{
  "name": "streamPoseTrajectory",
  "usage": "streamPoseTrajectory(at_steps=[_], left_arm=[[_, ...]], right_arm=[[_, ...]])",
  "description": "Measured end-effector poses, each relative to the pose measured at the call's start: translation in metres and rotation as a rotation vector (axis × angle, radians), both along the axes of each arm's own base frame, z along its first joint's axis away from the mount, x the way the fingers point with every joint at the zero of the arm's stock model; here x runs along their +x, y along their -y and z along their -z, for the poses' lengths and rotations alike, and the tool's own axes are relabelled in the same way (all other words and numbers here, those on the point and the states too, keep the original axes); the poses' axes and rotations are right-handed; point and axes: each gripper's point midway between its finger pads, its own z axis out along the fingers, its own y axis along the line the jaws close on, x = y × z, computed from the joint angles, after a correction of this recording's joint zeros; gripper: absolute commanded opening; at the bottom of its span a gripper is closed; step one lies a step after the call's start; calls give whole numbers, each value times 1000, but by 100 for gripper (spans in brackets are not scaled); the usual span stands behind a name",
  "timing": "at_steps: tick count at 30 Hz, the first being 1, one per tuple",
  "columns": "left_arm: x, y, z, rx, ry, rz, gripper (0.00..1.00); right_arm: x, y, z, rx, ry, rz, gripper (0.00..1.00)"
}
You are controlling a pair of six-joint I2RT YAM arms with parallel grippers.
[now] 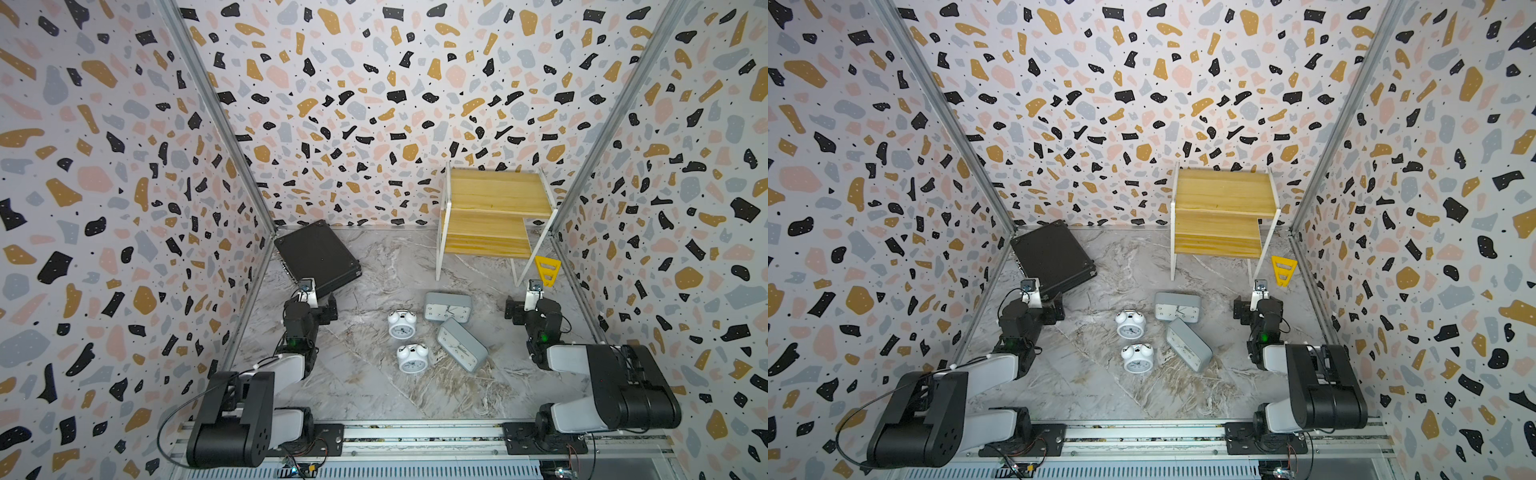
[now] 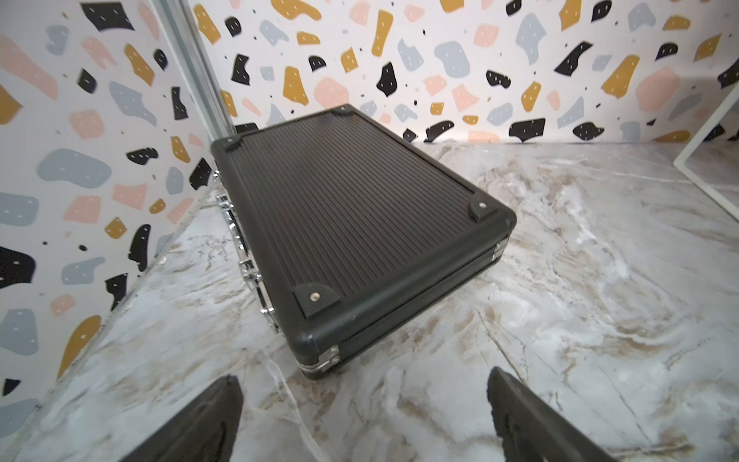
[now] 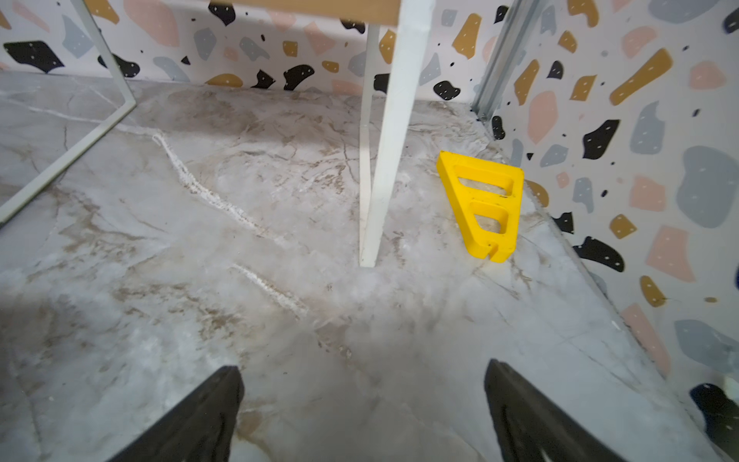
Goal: Place the alarm clocks on the shelf by style
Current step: Move the shelf to the center of the board.
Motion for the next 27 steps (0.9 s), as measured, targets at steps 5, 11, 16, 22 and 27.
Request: streamPoseTrajectory(at_steps=[5, 11, 16, 22, 27], left_arm=[[-6, -4, -22, -31, 1, -34, 99], [3, 6, -72, -184, 20, -13, 99], [9, 39, -95, -357, -8, 133, 100], [10, 90, -112, -453, -100, 320, 98], [6, 143, -144, -443, -123, 485, 97]], right_arm=[[2, 6, -24, 31, -18, 53, 99], [5, 2, -71, 89, -7, 49, 99], [10, -6, -105, 100, -16, 2, 97], [15, -11, -132, 91, -22, -39, 95], [19, -14, -155, 91, -2, -72, 95]])
